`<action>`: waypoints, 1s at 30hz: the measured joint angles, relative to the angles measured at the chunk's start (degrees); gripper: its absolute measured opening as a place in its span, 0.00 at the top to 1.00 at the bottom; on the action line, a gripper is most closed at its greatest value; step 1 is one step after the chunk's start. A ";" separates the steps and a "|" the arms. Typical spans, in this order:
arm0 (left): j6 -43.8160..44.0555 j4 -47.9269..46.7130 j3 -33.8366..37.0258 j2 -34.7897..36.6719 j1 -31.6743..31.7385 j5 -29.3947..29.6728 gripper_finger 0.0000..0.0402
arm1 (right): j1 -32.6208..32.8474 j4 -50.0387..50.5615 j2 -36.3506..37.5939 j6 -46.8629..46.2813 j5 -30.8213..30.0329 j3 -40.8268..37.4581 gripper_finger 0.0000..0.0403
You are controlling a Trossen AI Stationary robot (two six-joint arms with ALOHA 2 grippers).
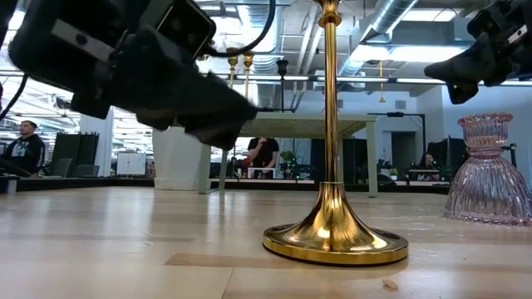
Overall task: Pick & Place candle stick holders
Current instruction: Put the gold candle holder on the shelf
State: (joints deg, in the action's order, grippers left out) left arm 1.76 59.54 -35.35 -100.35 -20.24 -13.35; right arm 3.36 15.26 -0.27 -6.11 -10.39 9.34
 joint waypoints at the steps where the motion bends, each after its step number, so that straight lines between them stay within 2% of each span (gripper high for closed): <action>1: 0.00 -0.30 0.00 -0.30 -0.23 0.52 0.68 | 0.00 0.01 0.01 0.00 0.00 -0.01 1.00; 7: -5.66 0.10 -6.88 -4.77 -1.43 1.72 0.59 | 0.00 -0.51 -0.07 -0.02 0.00 -0.02 1.00; 11: -5.81 -0.55 -10.93 -8.10 -1.56 1.74 0.56 | 0.00 -0.68 -0.07 -1.87 0.01 -0.02 1.00; 17: -5.32 -0.57 -11.71 -9.25 -1.56 1.74 0.55 | 0.02 0.02 -0.07 -4.00 0.04 -0.02 1.00; 24: 0.08 -0.57 -12.15 -9.25 -1.79 1.98 0.56 | 0.02 0.18 -0.09 -4.00 0.04 -0.02 1.00; 30: -0.06 -0.60 -13.59 -9.25 -3.26 2.83 0.59 | 0.02 0.16 -0.09 -3.98 0.03 -0.02 1.00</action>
State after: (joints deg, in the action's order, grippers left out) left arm 1.69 58.94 -48.94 -109.60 -23.50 -10.53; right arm 3.38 15.42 -0.36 -10.09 -10.36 9.32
